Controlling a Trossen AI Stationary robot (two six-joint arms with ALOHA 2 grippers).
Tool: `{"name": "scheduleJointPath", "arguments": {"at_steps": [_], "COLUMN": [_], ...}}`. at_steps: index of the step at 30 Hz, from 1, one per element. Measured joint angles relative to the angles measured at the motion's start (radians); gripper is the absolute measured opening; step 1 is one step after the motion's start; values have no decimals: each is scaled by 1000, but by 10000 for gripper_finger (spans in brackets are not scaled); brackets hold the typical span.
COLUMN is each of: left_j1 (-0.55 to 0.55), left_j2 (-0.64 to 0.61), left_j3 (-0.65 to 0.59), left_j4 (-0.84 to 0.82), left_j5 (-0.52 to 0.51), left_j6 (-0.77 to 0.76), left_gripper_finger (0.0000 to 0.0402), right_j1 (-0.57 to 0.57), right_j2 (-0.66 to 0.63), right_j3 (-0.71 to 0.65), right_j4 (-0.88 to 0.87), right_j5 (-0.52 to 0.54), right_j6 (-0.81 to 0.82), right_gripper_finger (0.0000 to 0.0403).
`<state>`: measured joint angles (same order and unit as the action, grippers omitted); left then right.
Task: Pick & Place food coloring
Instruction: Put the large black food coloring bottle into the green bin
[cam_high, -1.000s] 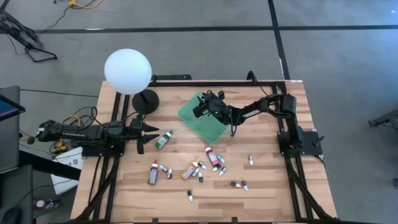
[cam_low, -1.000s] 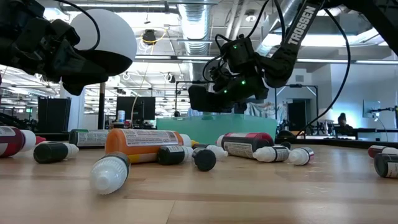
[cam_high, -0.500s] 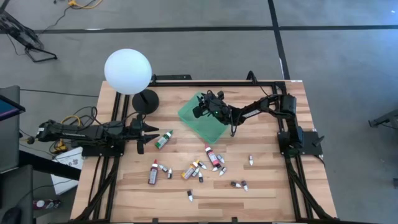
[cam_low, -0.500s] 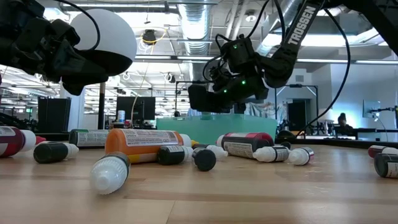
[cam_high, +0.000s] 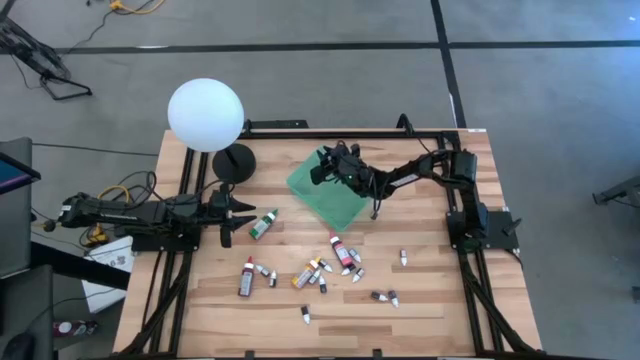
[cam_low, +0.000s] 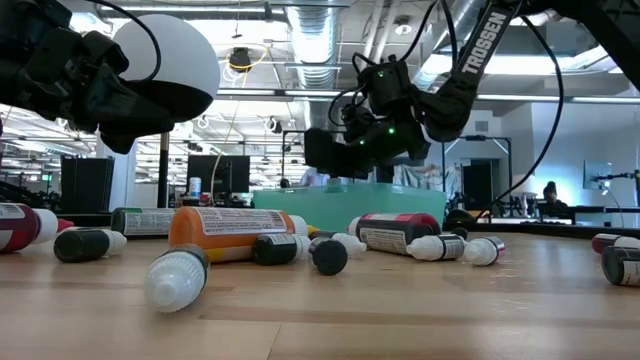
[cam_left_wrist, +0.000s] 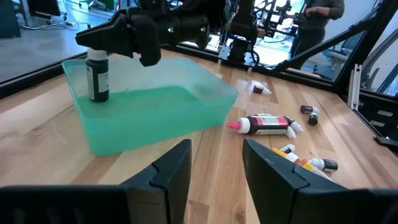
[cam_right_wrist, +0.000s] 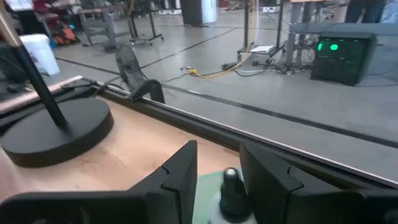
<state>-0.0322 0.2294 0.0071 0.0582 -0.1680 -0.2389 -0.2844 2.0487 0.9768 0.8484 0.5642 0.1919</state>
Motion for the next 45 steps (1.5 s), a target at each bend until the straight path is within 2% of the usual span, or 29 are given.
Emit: {"name": "scheduleJointPath", "arguments": {"at_steps": [26,39,45], "left_j1": [0,0,0], "left_j2": [0,0,0], "left_j3": [0,0,0], "left_j4": [0,0,-15], "left_j5": [-2,-2,98], "left_j6": [0,0,-31], "left_gripper_finger": [138,138,138], "right_j1": [-36,-35,4], "right_j2": [0,-12,-104], "right_j3": [0,0,0], "right_j4": [44,131,116], "right_j5": [-13,-44,-42], "right_j6": [-11,-117,-235], "right_gripper_finger": [114,114,114]}}
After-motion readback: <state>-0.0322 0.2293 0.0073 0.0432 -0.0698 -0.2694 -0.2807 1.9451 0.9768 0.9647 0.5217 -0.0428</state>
